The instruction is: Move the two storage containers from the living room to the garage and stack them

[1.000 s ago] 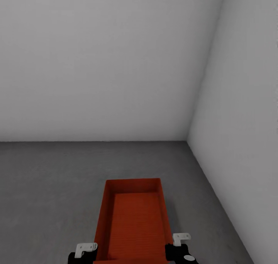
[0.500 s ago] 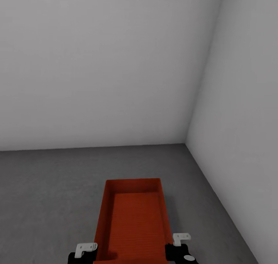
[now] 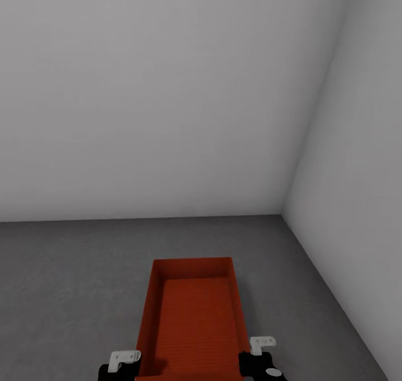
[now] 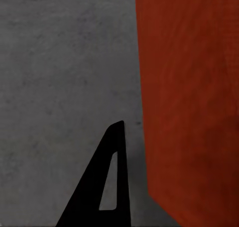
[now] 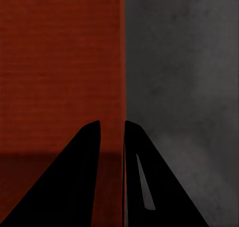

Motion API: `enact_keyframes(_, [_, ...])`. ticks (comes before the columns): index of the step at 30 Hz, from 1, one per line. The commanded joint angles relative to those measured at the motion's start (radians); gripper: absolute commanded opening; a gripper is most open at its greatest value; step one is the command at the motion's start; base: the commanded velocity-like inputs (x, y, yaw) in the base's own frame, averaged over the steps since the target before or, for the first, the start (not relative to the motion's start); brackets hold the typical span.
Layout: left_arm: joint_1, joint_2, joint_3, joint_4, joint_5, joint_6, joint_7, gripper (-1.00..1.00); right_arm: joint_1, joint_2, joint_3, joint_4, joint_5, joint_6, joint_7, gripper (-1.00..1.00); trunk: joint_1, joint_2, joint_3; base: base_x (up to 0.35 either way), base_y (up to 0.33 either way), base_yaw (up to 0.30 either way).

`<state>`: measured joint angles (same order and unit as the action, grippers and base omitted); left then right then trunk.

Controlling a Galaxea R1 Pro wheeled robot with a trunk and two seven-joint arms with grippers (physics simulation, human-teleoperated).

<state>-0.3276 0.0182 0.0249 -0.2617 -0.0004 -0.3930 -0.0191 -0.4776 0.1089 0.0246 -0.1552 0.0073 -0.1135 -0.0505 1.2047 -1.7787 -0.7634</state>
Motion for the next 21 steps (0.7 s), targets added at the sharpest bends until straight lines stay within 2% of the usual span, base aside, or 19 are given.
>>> enact_keyframes(1, [-0.001, 0.0, 0.009, 0.001, 0.004, -0.003, 0.001, -1.0, -0.001, 0.0, -0.003, 0.0, 0.002, -0.003, -0.007, -1.0, 0.0, 0.0, -0.001, 0.299, 0.181, 0.002])
enact_keyframes(12, [-0.001, 0.0, 0.009, 0.001, 0.004, -0.003, 0.001, -1.0, -0.001, 0.0, -0.003, 0.0, 0.002, -0.003, -0.006, -1.0, 0.0, 0.0, -0.001, 0.287, 0.16, 0.0])
enact_keyframes(21, [-0.001, 0.0, 0.009, 0.001, 0.004, -0.003, 0.002, -1.0, -0.001, 0.0, -0.003, 0.0, 0.002, -0.003, -0.006, -1.0, 0.0, 0.0, -0.001, 0.051, 0.017, 0.0])
